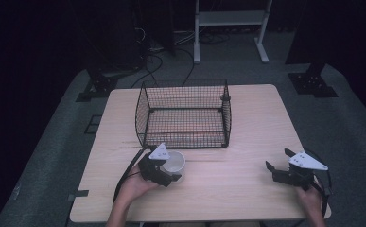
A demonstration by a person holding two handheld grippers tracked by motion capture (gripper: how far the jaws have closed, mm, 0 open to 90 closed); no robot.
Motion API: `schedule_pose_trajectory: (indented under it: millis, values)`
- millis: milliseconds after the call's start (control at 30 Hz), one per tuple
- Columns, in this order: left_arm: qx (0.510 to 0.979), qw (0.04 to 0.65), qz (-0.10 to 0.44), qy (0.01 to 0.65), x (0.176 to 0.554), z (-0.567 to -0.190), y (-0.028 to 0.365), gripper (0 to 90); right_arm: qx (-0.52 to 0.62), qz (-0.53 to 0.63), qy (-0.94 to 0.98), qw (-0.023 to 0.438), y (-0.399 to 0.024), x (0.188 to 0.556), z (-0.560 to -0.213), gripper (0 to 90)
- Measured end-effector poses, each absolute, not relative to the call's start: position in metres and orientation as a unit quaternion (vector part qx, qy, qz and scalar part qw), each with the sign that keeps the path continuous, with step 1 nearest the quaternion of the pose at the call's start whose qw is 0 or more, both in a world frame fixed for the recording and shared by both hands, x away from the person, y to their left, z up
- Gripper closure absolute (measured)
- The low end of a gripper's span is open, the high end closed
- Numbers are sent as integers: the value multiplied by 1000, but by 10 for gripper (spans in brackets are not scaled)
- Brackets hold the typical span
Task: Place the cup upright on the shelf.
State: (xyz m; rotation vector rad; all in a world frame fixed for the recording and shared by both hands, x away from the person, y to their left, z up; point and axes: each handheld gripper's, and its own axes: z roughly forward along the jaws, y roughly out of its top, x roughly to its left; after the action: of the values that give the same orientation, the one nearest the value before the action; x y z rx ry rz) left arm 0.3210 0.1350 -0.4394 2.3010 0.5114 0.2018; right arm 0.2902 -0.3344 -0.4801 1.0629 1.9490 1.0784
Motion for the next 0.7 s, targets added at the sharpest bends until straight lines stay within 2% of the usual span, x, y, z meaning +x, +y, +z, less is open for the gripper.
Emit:
schedule_pose_trajectory:
  millis: [700]
  values:
    - [895,407,74,168,317,-404,126,213,407,413,745,330,-335,290,-480,131]
